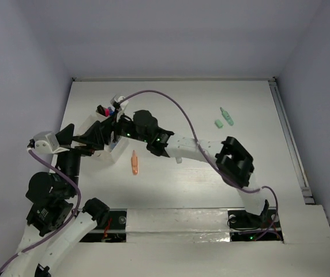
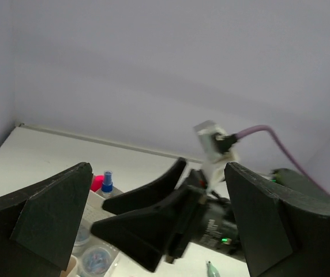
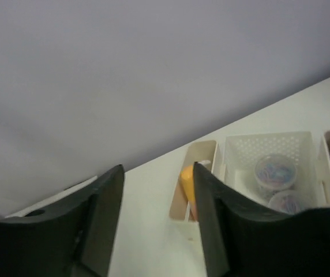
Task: Sort the stationery into containers
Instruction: Place the pen in the storage box, then pick up the pen cap from the center of the board.
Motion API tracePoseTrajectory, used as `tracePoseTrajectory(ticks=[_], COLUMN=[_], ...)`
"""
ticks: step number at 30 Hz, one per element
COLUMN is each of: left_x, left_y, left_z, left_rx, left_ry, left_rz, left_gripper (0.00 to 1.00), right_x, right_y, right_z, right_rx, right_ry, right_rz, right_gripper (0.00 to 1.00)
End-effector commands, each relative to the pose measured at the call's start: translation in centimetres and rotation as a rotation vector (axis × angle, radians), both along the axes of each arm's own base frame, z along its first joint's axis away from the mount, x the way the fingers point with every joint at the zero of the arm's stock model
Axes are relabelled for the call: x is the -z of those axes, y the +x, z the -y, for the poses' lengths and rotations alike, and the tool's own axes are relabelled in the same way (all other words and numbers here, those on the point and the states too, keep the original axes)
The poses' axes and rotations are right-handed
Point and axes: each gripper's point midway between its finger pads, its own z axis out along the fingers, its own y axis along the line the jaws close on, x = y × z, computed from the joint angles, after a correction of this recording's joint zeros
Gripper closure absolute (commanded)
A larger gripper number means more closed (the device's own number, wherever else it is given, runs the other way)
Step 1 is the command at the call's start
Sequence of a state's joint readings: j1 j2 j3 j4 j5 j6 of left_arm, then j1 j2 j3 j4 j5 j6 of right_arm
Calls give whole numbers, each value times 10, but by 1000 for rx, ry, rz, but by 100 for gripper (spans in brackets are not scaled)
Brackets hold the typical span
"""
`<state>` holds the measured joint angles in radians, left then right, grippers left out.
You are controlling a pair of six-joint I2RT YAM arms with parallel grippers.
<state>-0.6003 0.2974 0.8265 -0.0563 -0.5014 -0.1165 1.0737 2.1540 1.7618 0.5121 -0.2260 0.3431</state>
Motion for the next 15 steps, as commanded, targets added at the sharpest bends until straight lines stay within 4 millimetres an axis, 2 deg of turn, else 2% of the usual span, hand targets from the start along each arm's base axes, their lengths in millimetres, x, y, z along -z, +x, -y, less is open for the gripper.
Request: tracePoseTrajectory(ticks=[1, 2, 3, 4, 5, 6, 7, 8, 10, 12, 13, 14, 15], left_x=[-11, -6, -7, -5, 2, 6, 9, 14, 24, 32, 34, 34, 44], left_y=[4, 8, 9, 9, 13, 14, 11, 12, 7, 4, 2, 2, 5], left_z=[19, 28, 35, 49, 60, 68, 82, 92, 110, 121, 124, 125, 126], left_rx=[85, 114, 144, 211, 250, 288, 362, 403, 502, 564, 584, 586, 583], left_ry=[2, 21, 20, 41, 58, 67, 72, 79, 92, 90, 91, 88, 95], left_rz=[18, -9, -14, -23, -55, -68, -75, -93, -106, -113, -111, -107, -126], left_gripper=[1, 1, 1, 1, 1, 1, 1, 1, 1, 1, 1, 1, 1], right_x=[-50, -43, -32, -21, -6, 6, 31, 50, 86, 112, 127, 134, 138], right_y=[13, 26, 32, 41, 57, 65, 70, 83, 83, 85, 80, 81, 86], right_z=[60, 78, 96, 117, 161, 185, 213, 263, 314, 373, 393, 411, 434], right_rx=[154, 237, 281, 339, 445, 497, 544, 636, 728, 881, 920, 973, 1037], right_ry=[66, 45, 4, -30, -64, -96, -165, -181, -268, -333, -390, -425, -449], right_rz=[54, 33, 8, -19, -73, -116, -180, -263, -358, -405, -441, -448, -464], right_gripper=[46, 58, 63, 67, 74, 78, 80, 82, 82, 83, 83, 82, 80])
